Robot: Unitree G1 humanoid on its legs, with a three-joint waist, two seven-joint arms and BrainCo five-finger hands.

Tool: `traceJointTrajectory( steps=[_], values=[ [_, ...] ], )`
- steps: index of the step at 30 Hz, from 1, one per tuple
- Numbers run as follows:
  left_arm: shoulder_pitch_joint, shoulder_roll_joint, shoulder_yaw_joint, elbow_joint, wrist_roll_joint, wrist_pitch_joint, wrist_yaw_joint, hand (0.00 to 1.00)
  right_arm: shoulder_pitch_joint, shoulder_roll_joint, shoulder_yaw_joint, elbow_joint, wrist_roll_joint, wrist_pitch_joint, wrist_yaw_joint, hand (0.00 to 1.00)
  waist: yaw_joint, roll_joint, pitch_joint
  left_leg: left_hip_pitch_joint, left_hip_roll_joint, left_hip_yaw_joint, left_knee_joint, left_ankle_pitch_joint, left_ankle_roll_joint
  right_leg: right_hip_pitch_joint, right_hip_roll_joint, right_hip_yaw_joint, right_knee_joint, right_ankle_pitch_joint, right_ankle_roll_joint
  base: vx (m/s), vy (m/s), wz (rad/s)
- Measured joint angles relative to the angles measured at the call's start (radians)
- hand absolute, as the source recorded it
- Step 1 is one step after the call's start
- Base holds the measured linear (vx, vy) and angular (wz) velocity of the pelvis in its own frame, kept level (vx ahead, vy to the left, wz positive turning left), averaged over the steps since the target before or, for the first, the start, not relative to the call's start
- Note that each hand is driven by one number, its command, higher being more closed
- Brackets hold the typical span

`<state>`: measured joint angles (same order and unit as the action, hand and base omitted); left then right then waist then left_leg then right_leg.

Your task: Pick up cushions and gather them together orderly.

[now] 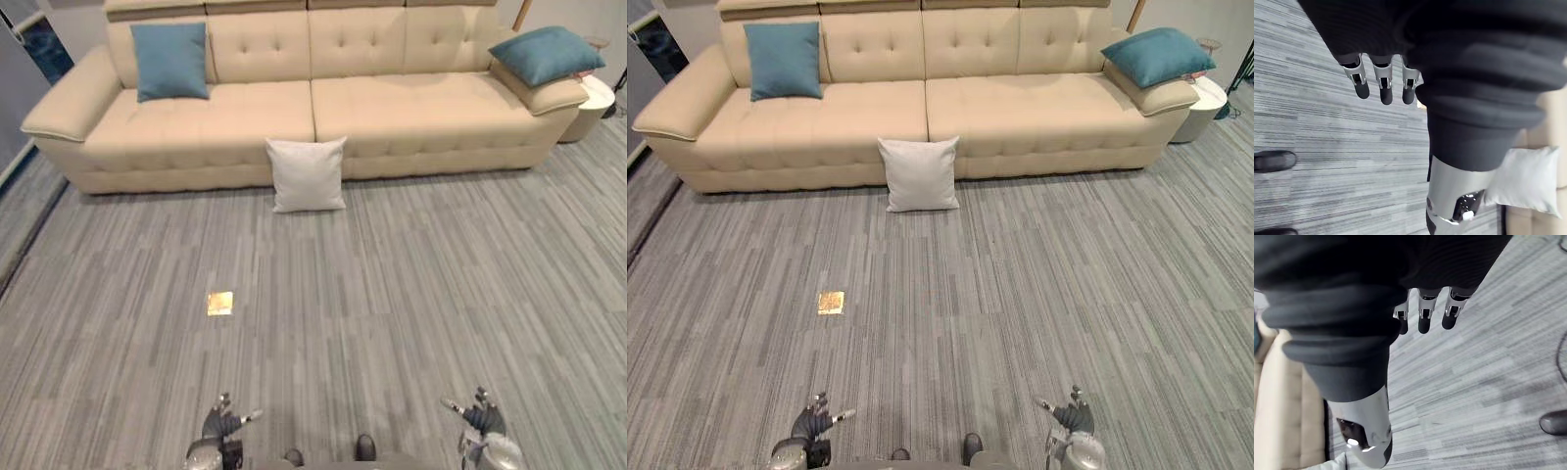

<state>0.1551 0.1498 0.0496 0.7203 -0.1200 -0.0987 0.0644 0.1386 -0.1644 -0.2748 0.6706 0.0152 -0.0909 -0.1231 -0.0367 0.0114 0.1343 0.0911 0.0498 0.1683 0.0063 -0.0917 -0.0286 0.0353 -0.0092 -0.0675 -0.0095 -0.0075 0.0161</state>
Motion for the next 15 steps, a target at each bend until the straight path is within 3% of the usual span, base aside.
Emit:
traceJointTrajectory(
  steps=[4, 11, 15],
  values=[
    [0.003, 0.019, 0.000, -0.048, 0.008, -0.010, -0.014, 0.00, 0.003, -0.036, 0.005, -0.031, -0.046, -0.012, 0.021, 0.00, -0.005, 0.016, 0.010, 0.030, 0.000, 0.006, 0.004, -0.015, -0.023, 0.034, -0.006, -0.014, 0.000, -0.012, 0.019, 0.09, 0.015, 0.04],
    [0.005, 0.029, -0.001, -0.066, 0.017, -0.021, -0.021, 0.00, 0.006, -0.064, 0.043, -0.032, -0.095, -0.014, 0.040, 0.00, -0.006, 0.018, 0.011, 0.029, 0.000, 0.019, 0.048, -0.037, -0.057, 0.052, -0.015, -0.019, 0.015, -0.032, 0.048, 0.07, 0.004, 0.04],
    [0.005, 0.029, -0.001, -0.066, 0.017, -0.020, -0.021, 0.00, 0.006, -0.088, 0.058, -0.032, -0.104, -0.011, 0.040, 0.00, -0.008, 0.024, 0.015, 0.022, 0.000, 0.028, 0.070, -0.038, -0.056, 0.051, -0.020, -0.031, 0.027, -0.034, 0.050, 0.05, -0.012, 0.03]
  ],
)
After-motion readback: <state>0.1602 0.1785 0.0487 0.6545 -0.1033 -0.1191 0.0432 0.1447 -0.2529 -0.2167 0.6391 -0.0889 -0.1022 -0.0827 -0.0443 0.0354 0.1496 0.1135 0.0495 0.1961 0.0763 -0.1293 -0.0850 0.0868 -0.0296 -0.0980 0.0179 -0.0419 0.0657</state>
